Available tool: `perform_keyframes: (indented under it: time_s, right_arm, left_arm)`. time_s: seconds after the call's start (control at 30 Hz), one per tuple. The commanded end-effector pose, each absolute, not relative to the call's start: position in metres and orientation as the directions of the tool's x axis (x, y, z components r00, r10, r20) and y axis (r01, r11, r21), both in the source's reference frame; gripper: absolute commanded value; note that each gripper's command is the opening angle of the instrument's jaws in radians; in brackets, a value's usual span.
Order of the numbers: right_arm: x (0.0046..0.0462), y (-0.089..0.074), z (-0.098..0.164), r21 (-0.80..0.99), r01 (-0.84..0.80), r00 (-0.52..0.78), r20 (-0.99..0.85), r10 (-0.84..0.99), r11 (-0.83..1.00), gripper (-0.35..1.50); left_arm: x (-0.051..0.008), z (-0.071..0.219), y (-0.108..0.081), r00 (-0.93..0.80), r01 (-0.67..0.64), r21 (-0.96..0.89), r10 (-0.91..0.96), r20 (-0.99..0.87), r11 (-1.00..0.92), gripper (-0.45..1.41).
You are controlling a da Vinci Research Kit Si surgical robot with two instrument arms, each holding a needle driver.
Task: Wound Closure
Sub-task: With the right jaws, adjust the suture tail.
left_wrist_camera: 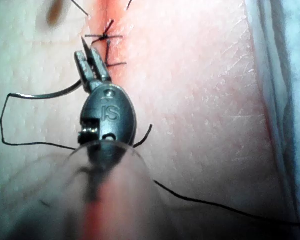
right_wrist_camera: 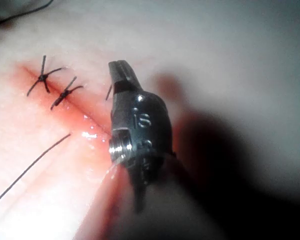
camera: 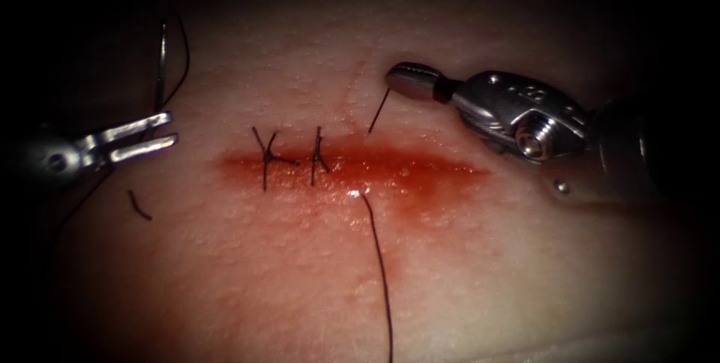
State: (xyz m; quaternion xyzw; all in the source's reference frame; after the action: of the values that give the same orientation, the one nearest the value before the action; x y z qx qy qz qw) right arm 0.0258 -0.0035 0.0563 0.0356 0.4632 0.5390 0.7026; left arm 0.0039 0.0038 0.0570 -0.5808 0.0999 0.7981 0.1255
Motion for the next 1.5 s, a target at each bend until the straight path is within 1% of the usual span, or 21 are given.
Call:
perform_keyframes:
  time_s: [0.03,0.2,0.6,1.27,1.3,1.33,1.37,1.4,1.43,1.47,1.5]
  right_arm:
    - [0.0265,-0.0031,0.0563,0.556,-0.720,-0.017,-0.612,0.791,0.415,-0.35]
    - [0.0269,-0.0029,0.0560,0.565,-0.710,-0.016,-0.611,0.792,0.422,-0.35]
    - [0.0296,-0.0029,0.0556,0.581,-0.677,0.015,-0.603,0.798,0.452,-0.35]
    - [0.0295,-0.0027,0.0540,0.572,-0.670,0.040,-0.609,0.792,0.474,-0.35]
    - [0.0295,-0.0026,0.0540,0.572,-0.670,0.033,-0.614,0.789,0.473,-0.20]
    - [0.0295,-0.0026,0.0540,0.572,-0.670,0.033,-0.614,0.789,0.473,-0.20]
    - [0.0294,-0.0025,0.0540,0.569,-0.669,0.031,-0.621,0.783,0.478,0.14]
    - [0.0293,-0.0025,0.0540,0.566,-0.669,0.028,-0.629,0.777,0.482,0.34]
    - [0.0291,-0.0023,0.0539,0.564,-0.668,0.028,-0.634,0.773,0.486,0.61]
    - [0.0290,-0.0022,0.0539,0.561,-0.667,0.027,-0.639,0.769,0.490,0.79]
    - [0.0289,-0.0021,0.0538,0.559,-0.666,0.025,-0.646,0.763,0.494,0.91]
  left_arm:
    - [0.0034,0.0578,0.0039,-0.292,-0.316,0.015,0.083,-0.953,-0.949,-0.45]
    - [0.0031,0.0579,0.0038,-0.294,-0.319,0.017,0.081,-0.952,-0.948,-0.45]
    - [0.0029,0.0581,0.0038,-0.293,-0.315,0.017,0.080,-0.953,-0.949,-0.45]
    - [0.0030,0.0601,0.0044,-0.291,-0.311,0.026,0.070,-0.954,-0.950,-0.45]
    - [0.0029,0.0604,0.0045,-0.292,-0.312,0.026,0.070,-0.954,-0.950,-0.45]
    - [0.0029,0.0604,0.0045,-0.292,-0.312,0.026,0.070,-0.954,-0.950,-0.45]
    - [0.0028,0.0605,0.0046,-0.292,-0.313,0.027,0.070,-0.954,-0.949,-0.45]
    - [0.0027,0.0608,0.0047,-0.292,-0.314,0.027,0.069,-0.954,-0.949,-0.45]
    - [0.0026,0.0610,0.0047,-0.291,-0.313,0.027,0.068,-0.954,-0.949,-0.45]
    - [0.0025,0.0614,0.0048,-0.296,-0.317,0.029,0.069,-0.953,-0.948,-0.45]
    - [0.0024,0.0616,0.0050,-0.296,-0.318,0.030,0.069,-0.953,-0.948,-0.45]
